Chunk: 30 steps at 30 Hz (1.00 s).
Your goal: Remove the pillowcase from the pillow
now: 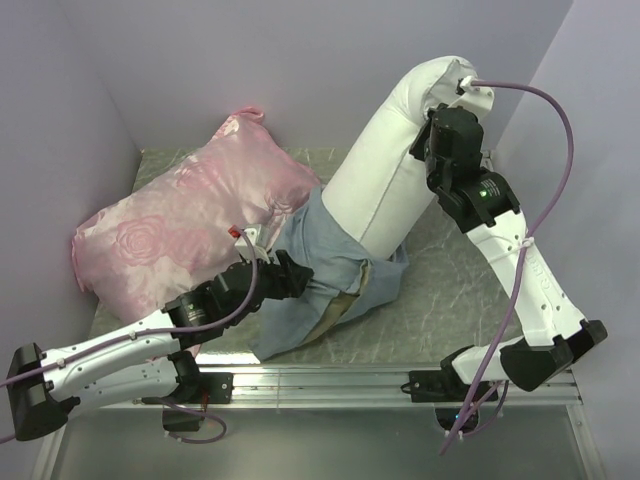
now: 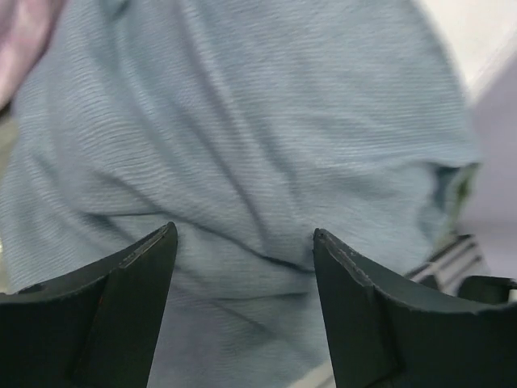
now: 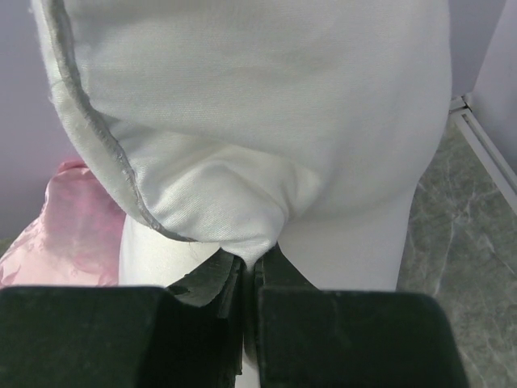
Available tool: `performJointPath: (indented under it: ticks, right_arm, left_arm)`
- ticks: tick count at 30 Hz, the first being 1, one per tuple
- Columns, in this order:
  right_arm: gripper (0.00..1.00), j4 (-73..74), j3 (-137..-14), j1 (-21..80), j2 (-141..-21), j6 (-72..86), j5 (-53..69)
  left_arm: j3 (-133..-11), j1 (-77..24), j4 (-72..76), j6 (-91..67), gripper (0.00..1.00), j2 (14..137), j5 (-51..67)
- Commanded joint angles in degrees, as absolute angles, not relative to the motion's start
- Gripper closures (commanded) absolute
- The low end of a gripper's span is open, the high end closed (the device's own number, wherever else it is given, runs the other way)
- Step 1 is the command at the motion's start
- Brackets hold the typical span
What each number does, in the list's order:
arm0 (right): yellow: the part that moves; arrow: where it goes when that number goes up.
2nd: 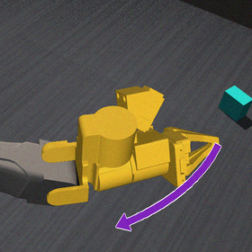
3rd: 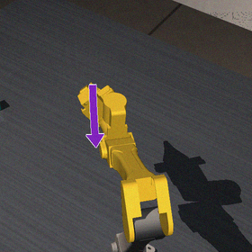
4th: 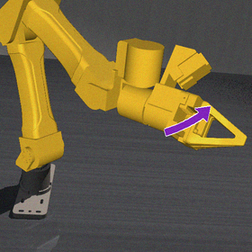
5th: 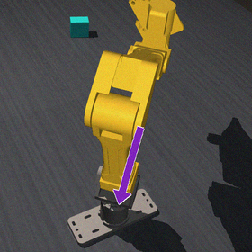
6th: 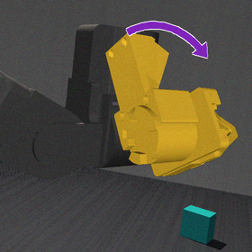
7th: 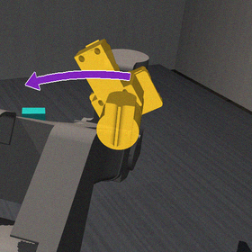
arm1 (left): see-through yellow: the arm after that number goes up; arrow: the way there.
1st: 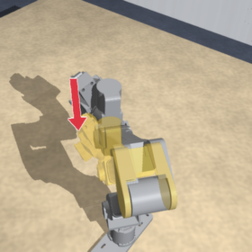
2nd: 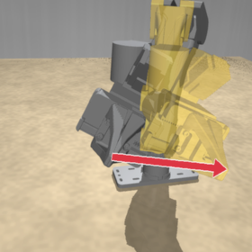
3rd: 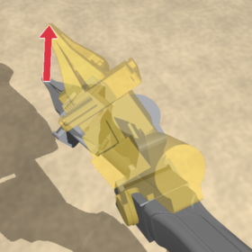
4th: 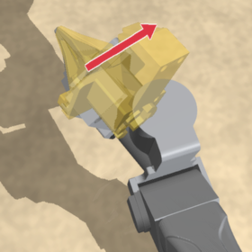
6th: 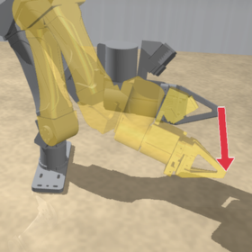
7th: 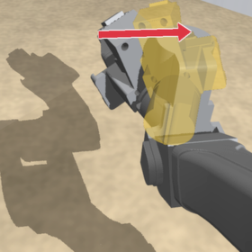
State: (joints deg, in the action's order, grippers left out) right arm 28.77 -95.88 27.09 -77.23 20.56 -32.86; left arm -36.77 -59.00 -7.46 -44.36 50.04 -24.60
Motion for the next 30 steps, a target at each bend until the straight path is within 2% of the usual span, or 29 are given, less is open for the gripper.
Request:
performJointPath:
  ticks: [1, 5, 6, 8, 9, 12, 13, 16, 24, 28, 30]
  right_arm:
    - [1.0, 29.26, -99.66, 26.19, -78.31, 21.88, -30.68]
    - [1.0, 30.5, -101.33, 25.49, -79.45, 21.54, -30.41]
    - [1.0, 30.85, -102.47, 25.23, -79.71, 21.62, -30.58]
    - [1.0, 31.99, -103.62, 23.83, -80.68, 21.8, -29.27]
    - [1.0, 32.34, -105.02, 23.38, -81.21, 22.23, -29.09]
    - [1.0, 33.57, -107.22, 21.54, -81.74, 23.02, -27.51]
    - [1.0, 33.92, -107.75, 21.1, -82.26, 23.29, -27.34]
    - [1.0, 35.67, -110.65, 19.52, -83.32, 23.9, -26.63]
    - [1.0, 38.58, -115.84, 14.86, -84.29, 25.84, -24.7]
    - [1.0, 38.76, -115.23, 13.01, -83.5, 26.89, -22.16]
    - [1.0, 38.58, -114.79, 12.92, -83.32, 27.07, -21.62]
  left_arm:
    - [-36.75, -59.59, 0.18, -45.96, 0.27, 49.21, -20.39]
    - [-34.28, -59.94, 2.81, -49.47, 0.33, 49.13, -17.76]
    - [-33.93, -60.03, 2.73, -50.0, 0.44, 49.13, -17.75]
    - [-33.66, -60.03, 1.24, -51.23, 0.58, 49.74, -18.89]
    - [-33.66, -60.03, 0.19, -52.11, 0.74, 50.09, -19.16]
    - [-33.22, -60.03, -3.59, -53.96, 0.96, 50.1, -20.47]
    - [-33.66, -60.03, -4.82, -54.57, 1.0, 49.58, -21.26]
    - [-35.5, -60.03, -11.67, -56.59, 0.99, 47.91, -25.39]
    - [-37.53, -59.94, -18.8, -58.62, 0.99, 46.06, -29.09]
    - [-36.12, -59.85, -18.02, -59.33, 0.99, 42.46, -28.48]
    - [-35.86, -59.85, -11.64, -55.66, 0.98, 41.75, -24.1]
